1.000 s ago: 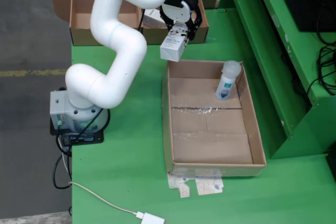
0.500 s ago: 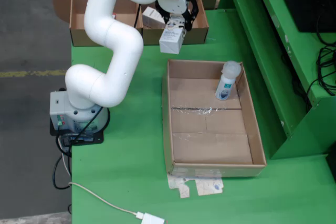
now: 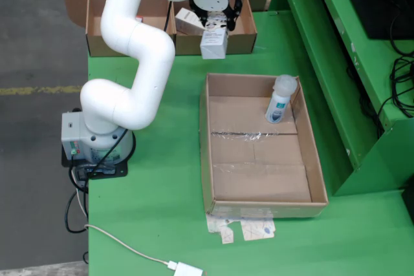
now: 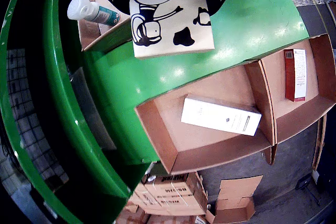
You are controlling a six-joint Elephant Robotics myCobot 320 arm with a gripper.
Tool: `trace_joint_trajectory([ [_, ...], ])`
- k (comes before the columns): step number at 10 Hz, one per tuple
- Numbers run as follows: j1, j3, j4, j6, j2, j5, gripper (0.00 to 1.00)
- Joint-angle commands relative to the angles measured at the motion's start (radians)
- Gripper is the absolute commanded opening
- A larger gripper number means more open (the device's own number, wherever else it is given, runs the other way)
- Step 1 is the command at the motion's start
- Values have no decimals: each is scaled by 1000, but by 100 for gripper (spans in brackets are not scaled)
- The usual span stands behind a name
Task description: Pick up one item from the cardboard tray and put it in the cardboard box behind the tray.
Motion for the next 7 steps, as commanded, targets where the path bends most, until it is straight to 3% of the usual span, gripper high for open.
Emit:
trace_joint_trajectory([
  [1,95,20,797,-268,-248,-257,0],
  [2,125,20,1047,-386,-343,-370,0],
  [4,153,20,1049,-290,-380,-371,0],
  [5,184,20,1049,-352,-383,-371,0],
  [7,207,20,1049,-371,-382,-371,0],
])
